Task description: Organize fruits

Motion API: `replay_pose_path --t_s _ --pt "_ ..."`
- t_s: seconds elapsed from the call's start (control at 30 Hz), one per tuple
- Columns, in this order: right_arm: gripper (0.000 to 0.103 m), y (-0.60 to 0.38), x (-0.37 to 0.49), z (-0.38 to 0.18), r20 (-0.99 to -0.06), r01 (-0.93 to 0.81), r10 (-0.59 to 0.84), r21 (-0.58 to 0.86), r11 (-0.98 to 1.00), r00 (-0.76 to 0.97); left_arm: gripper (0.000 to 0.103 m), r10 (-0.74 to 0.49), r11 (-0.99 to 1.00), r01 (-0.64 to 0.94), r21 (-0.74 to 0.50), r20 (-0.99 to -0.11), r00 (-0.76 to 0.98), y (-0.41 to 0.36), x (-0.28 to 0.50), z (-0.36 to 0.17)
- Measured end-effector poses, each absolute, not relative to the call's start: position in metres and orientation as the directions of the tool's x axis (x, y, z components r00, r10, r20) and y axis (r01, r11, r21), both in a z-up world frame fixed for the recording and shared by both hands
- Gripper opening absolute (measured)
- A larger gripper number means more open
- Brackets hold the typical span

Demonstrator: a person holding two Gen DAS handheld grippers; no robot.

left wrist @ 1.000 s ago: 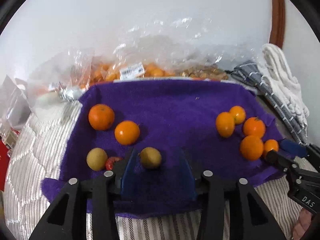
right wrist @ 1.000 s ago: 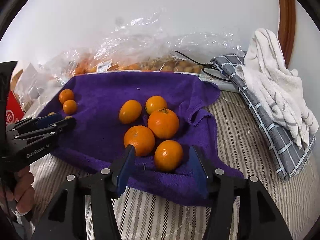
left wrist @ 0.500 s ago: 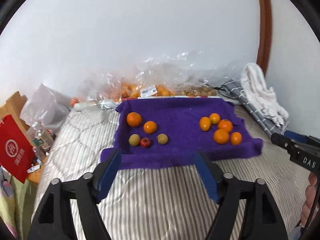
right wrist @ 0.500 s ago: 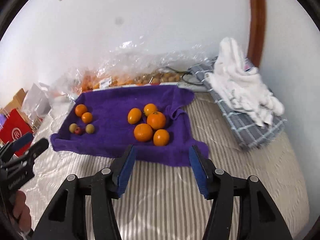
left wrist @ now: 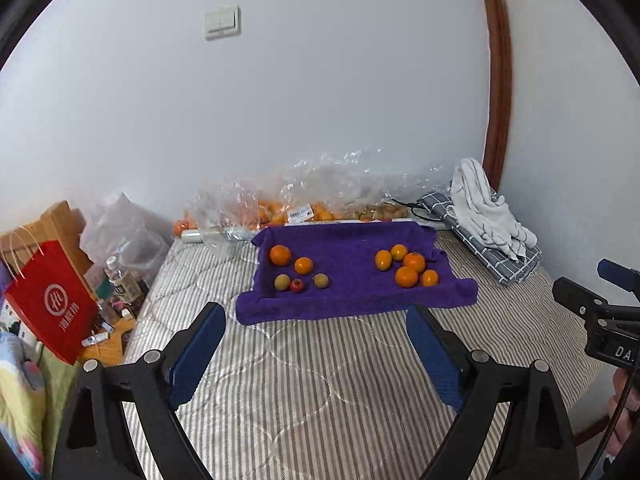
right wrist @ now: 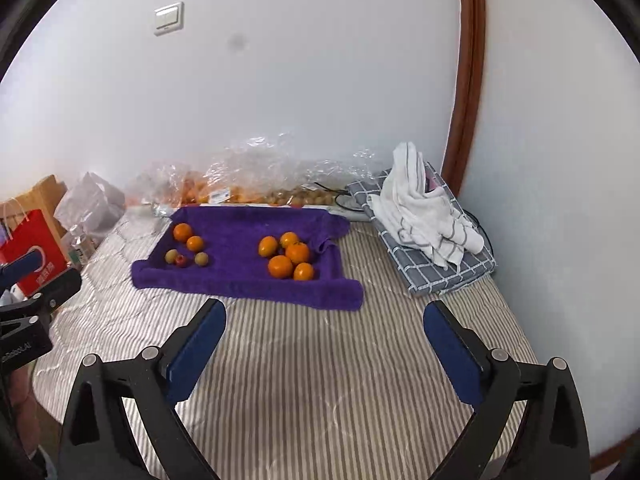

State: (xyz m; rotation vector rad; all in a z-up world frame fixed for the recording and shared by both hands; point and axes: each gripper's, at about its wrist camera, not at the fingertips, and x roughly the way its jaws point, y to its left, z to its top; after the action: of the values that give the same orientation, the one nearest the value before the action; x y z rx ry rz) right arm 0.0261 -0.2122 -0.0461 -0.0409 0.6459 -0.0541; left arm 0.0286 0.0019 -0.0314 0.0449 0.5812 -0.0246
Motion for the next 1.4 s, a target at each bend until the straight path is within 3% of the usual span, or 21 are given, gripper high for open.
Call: replay_pose_path --t_s 1.4 --pt "0.098 -0.211 -0.015 -0.036 -0.567 0.053 -0.073 -0.051 0.997 0.820 0.092 -0.027 0.999 0.034 0.004 -0.533 0.846 0.006 0.001 -0.020"
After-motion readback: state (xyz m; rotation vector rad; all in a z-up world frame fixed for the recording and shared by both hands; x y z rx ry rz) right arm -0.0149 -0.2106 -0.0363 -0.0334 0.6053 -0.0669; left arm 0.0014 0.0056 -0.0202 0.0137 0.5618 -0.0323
